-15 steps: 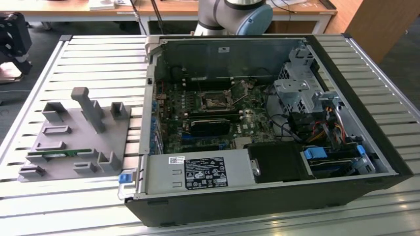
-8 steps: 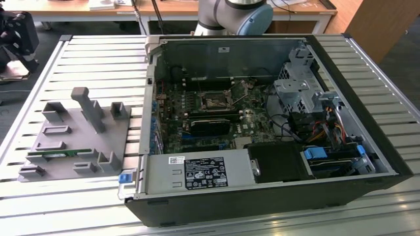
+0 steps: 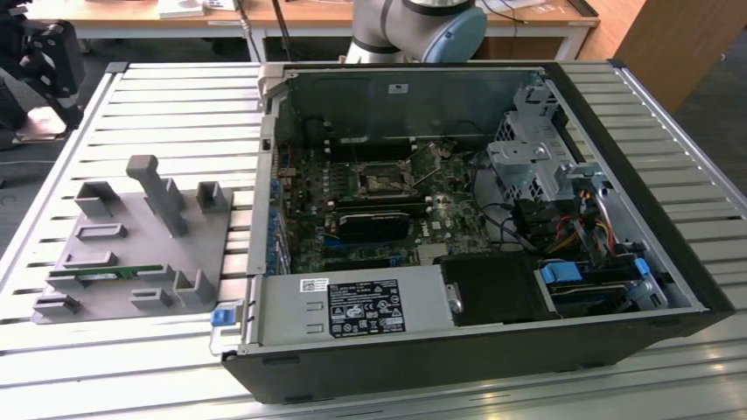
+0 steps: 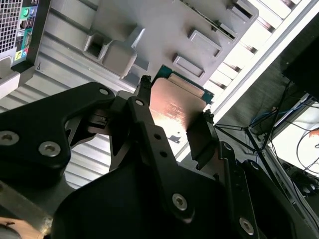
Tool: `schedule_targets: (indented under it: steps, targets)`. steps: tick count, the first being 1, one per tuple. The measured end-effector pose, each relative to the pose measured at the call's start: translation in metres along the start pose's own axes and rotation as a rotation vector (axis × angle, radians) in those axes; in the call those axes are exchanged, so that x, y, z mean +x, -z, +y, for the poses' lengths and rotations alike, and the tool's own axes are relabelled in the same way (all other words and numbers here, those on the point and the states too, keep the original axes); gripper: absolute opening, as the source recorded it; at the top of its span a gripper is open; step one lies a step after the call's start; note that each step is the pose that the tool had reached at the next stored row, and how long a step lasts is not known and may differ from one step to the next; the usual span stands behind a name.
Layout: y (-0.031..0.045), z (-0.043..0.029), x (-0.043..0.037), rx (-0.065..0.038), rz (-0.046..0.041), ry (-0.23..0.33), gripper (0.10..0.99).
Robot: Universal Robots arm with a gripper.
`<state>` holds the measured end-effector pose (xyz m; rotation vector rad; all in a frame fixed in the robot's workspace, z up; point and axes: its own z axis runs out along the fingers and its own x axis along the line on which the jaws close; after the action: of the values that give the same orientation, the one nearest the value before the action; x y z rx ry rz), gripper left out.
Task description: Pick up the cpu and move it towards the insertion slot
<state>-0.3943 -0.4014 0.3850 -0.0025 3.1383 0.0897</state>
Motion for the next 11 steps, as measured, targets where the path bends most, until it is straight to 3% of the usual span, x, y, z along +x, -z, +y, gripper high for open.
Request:
schedule_targets:
  steps: [11]
  targets:
    - [-0.0001,0.0000,-0.0224,0.000,-0.0001,0.000,0.537]
